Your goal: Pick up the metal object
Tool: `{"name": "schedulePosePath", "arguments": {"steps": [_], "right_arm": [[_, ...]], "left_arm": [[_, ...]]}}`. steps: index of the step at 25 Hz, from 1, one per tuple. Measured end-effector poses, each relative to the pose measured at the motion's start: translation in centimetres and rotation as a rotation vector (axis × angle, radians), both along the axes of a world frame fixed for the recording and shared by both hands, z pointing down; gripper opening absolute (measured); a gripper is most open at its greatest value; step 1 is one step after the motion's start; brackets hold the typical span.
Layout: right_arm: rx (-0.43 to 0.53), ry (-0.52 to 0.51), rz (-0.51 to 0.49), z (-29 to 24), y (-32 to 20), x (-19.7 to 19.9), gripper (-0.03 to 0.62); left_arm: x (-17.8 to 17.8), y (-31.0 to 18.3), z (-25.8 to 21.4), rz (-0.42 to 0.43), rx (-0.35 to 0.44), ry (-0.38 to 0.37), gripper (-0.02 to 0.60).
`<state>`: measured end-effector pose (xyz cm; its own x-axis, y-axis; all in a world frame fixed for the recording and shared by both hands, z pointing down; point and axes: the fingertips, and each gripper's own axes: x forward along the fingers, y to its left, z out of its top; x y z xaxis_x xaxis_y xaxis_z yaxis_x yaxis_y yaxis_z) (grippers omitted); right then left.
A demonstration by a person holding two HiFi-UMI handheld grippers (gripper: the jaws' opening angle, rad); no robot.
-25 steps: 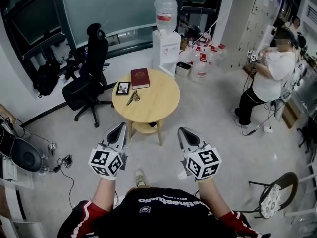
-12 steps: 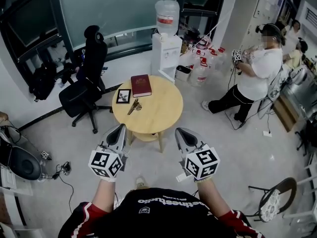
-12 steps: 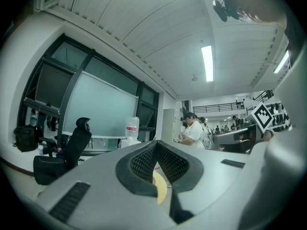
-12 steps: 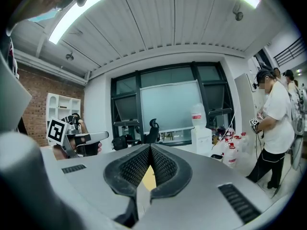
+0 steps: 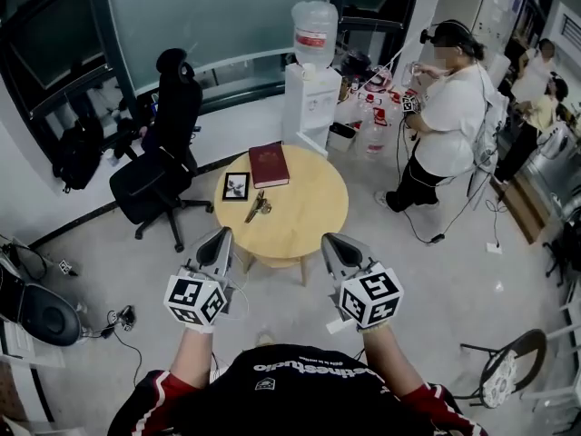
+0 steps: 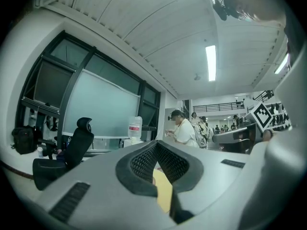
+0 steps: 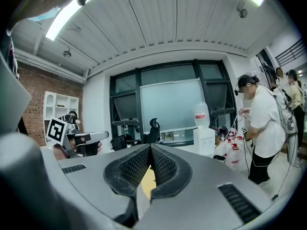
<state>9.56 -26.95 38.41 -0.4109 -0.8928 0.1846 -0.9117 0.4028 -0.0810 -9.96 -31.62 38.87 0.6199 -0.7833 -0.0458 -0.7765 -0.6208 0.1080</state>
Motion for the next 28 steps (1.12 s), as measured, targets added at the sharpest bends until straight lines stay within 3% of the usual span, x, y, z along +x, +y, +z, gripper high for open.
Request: {"name": "schedulePosePath", "arguments": {"steps": [18, 28], "right_arm": [[-0.023, 0.054, -0.010, 1.7, -8.4, -7.3, 0.028], [-0.041, 0.077, -0.016, 2.4, -11.0, -8.5, 0.028]], "left_arm": [[-5.4, -8.3, 2.2, 0.036, -0.021, 0.034, 0.016], [-6.5, -10.9, 2.3, 0.028, -0.005, 0.042, 0.017]]}}
